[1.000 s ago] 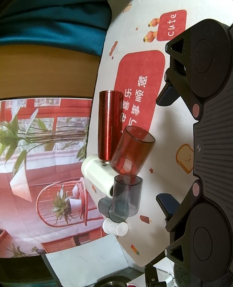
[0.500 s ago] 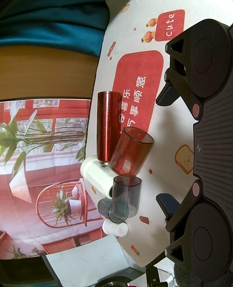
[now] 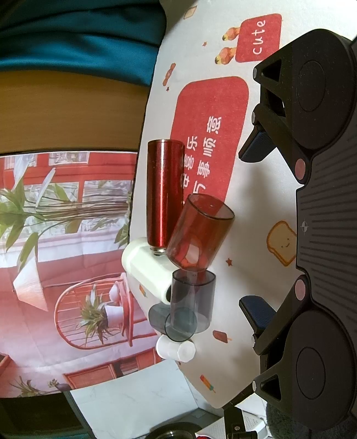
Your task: Flip cup upright
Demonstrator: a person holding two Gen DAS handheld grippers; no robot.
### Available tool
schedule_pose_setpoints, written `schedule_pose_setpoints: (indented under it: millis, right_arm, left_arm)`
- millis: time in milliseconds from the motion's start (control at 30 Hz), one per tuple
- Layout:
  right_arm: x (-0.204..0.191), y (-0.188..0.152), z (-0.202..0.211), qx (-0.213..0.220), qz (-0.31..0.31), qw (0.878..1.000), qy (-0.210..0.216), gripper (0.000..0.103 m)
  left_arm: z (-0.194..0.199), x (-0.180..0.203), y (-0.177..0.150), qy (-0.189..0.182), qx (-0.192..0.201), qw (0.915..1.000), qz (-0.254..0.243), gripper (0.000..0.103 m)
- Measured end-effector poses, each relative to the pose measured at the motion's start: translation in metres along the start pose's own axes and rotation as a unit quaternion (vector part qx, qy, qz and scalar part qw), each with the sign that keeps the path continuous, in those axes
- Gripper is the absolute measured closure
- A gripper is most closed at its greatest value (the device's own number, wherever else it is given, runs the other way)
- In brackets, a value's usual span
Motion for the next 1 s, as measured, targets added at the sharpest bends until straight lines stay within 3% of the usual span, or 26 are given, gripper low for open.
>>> schedule_pose_setpoints:
  millis: [1000]
  right_arm:
    - [0.0008,-0.0014,-0.0015,-0.003,-0.001,1.0,0.001,0.0]
  left_arm:
    - [-0.0012,0.0005,-0.0055,-0.002,-0.005,1.0,0.002,0.0]
Point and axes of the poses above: each gripper's, at about its wrist camera, not at the fingertips, and z roughly against the way its jaws point, x to its right, y to its top, the point moved 9 cm from there along -z, roughly the way its jaws point
